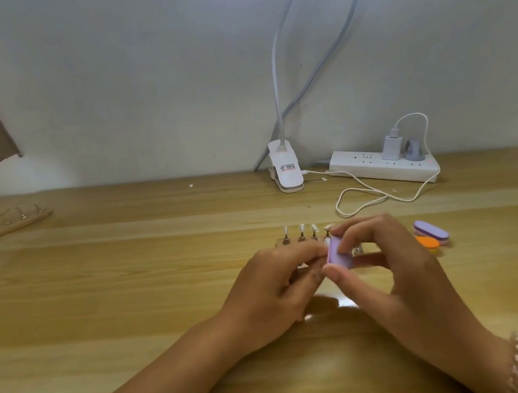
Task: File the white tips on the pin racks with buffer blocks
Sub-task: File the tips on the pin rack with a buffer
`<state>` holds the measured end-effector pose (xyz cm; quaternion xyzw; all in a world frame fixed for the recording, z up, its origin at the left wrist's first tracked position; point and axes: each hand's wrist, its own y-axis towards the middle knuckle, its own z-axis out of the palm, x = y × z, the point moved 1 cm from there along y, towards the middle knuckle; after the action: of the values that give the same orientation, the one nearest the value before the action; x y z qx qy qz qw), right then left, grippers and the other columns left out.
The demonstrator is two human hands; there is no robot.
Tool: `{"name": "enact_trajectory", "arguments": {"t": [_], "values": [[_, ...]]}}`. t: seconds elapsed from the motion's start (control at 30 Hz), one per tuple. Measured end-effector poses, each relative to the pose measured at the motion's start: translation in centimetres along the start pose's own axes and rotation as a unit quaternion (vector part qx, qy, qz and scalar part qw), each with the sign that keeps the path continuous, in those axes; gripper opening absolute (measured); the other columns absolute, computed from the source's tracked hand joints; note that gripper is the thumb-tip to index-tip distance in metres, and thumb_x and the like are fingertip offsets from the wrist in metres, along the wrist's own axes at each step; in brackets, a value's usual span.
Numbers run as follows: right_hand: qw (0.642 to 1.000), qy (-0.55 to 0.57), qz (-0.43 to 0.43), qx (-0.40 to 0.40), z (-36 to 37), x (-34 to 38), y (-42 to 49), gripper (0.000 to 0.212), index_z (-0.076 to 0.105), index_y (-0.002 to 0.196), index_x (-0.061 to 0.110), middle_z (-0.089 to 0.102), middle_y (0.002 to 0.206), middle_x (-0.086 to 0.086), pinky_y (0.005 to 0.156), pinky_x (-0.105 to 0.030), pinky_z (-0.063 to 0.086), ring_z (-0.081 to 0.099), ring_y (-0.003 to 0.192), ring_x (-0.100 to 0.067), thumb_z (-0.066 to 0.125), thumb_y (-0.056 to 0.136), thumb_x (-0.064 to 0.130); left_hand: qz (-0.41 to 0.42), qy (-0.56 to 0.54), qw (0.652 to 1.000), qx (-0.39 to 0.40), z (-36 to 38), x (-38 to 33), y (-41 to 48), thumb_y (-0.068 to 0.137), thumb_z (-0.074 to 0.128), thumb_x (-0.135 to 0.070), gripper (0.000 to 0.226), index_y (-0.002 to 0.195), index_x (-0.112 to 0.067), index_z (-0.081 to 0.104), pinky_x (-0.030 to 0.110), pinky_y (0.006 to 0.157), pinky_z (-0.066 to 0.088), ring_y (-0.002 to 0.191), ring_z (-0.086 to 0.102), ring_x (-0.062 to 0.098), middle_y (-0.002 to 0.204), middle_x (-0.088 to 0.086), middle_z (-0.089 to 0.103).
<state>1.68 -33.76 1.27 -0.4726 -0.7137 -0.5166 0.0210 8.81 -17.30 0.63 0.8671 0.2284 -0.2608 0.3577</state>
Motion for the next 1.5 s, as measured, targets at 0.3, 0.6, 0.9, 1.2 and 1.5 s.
{"name": "enact_trajectory", "arguments": {"t": [0.3, 0.6, 0.9, 1.2, 1.5], "values": [[0.999, 0.008, 0.033, -0.011, -0.3, -0.1, 0.2, 0.025, 0.058, 0.092, 0.012, 0.062, 0.101, 0.002, 0.077, -0.019, 0.055, 0.063, 0.106, -0.013, 0.068, 0.083, 0.033, 0.004, 0.008, 1.000, -0.013, -0.1, -0.2, -0.1, 0.102, 0.049, -0.022, 0.016, 0.095, -0.020, 0.064, 0.022, 0.049, 0.042, 0.042, 0.055, 0.008, 0.075, -0.027, 0.062], [1.000, 0.005, -0.016, -0.012, 0.1, 0.4, -0.1, 0.024, 0.058, 0.095, 0.011, 0.054, 0.112, 0.001, 0.081, -0.019, 0.054, 0.060, 0.107, -0.012, 0.077, 0.083, 0.018, 0.004, 0.050, 0.999, -0.005, 0.2, -0.7, -0.1, 0.098, 0.049, -0.030, 0.025, 0.089, -0.011, 0.062, 0.032, 0.052, 0.041, 0.052, 0.052, 0.004, 0.065, -0.017, 0.057], [0.998, 0.060, 0.031, 0.005, -0.1, 0.3, 0.2, 0.019, 0.060, 0.095, 0.013, 0.065, 0.109, 0.004, 0.080, -0.027, 0.058, 0.067, 0.104, -0.016, 0.071, 0.088, 0.027, 0.004, 0.066, 0.998, -0.004, 0.1, -0.9, -0.1, 0.099, 0.048, -0.019, 0.017, 0.088, -0.018, 0.061, 0.014, 0.057, 0.032, 0.058, 0.052, -0.009, 0.068, -0.033, 0.056], [1.000, 0.024, -0.017, 0.007, 0.1, 0.4, 0.0, 0.022, 0.057, 0.093, 0.011, 0.059, 0.107, 0.003, 0.080, -0.020, 0.055, 0.062, 0.106, -0.013, 0.076, 0.082, 0.013, -0.012, -0.008, 1.000, -0.015, -0.2, -1.1, -0.1, 0.099, 0.045, -0.018, 0.021, 0.086, -0.017, 0.061, 0.019, 0.053, 0.038, 0.050, 0.053, -0.002, 0.066, -0.021, 0.059], [1.000, 0.005, -0.007, 0.011, -0.1, 0.1, 0.0, 0.022, 0.057, 0.092, 0.014, 0.057, 0.106, 0.007, 0.082, -0.028, 0.056, 0.060, 0.109, -0.011, 0.077, 0.082, 0.017, -0.026, -0.014, 0.999, -0.015, -0.1, -0.9, -0.1, 0.099, 0.045, -0.019, 0.022, 0.084, -0.016, 0.061, 0.024, 0.053, 0.039, 0.049, 0.053, 0.000, 0.069, -0.015, 0.064]]}}
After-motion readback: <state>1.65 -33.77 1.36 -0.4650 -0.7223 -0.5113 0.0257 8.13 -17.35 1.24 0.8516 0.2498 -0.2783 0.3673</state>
